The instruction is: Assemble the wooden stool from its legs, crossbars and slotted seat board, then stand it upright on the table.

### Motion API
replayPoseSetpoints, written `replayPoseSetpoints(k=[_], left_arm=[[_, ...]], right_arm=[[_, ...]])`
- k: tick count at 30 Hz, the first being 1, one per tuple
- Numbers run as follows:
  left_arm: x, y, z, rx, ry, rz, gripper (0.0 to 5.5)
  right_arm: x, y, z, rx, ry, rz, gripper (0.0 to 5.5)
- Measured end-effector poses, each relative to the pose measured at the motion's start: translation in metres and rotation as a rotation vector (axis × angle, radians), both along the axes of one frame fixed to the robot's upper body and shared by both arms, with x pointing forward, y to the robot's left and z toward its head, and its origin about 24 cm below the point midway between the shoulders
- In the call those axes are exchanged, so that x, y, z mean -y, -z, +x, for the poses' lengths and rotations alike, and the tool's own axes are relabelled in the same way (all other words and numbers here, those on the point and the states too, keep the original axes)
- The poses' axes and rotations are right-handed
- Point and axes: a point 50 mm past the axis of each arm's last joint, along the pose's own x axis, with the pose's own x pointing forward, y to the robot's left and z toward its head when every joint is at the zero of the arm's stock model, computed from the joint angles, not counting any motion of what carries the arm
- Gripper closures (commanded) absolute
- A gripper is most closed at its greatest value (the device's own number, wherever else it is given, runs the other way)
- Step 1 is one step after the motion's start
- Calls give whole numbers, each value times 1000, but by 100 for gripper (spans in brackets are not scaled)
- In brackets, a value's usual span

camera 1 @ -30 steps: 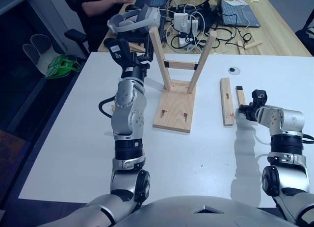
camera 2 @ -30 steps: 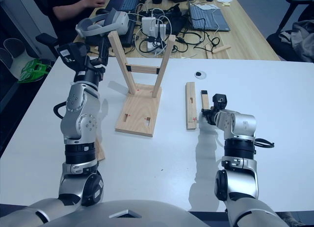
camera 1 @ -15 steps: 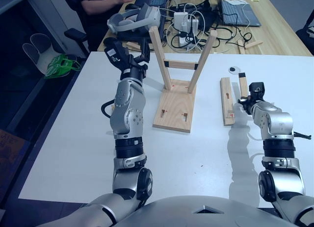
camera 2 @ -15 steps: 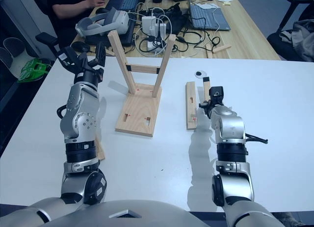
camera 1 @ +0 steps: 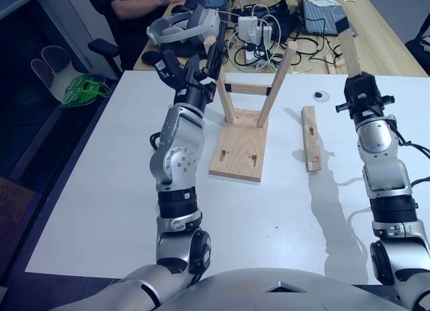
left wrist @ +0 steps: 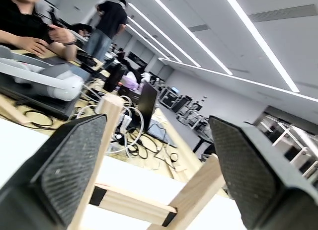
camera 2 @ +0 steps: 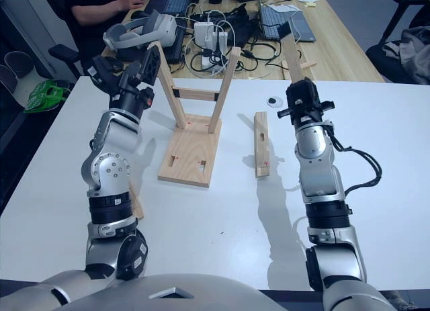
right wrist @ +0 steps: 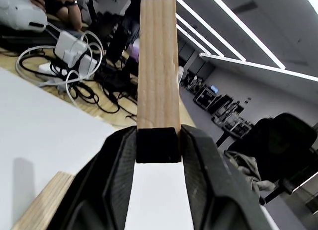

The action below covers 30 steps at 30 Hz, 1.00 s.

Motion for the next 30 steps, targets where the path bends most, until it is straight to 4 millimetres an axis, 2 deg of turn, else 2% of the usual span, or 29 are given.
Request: replayPoseSetpoints(k=[3, 7, 9, 13, 19, 26, 30], left_arm=[[2, -2, -2, 4, 68, -66, 144], [8, -13, -9, 70, 166, -84, 84], [10, -16, -11, 99, 196, -70, 63], [9, -27, -16, 186, 270, -65, 63], [10, -33, -21, 234, 364, -39, 63], [11, -31, -23, 205, 430, -25, 63], [12, -26, -21, 170, 449, -30, 127]], right_arm=[[-9, -16, -4, 101, -77, -12, 420], [-38, -37, -10, 136, -323, 137, 420], [-51, -44, -15, 104, -437, 215, 420], [-76, -51, -26, -34, -651, 364, 420], [-86, -59, -36, -146, -781, 472, 420], [-91, -50, -46, -234, -847, 405, 420], [-94, -46, -48, -233, -865, 295, 420]])
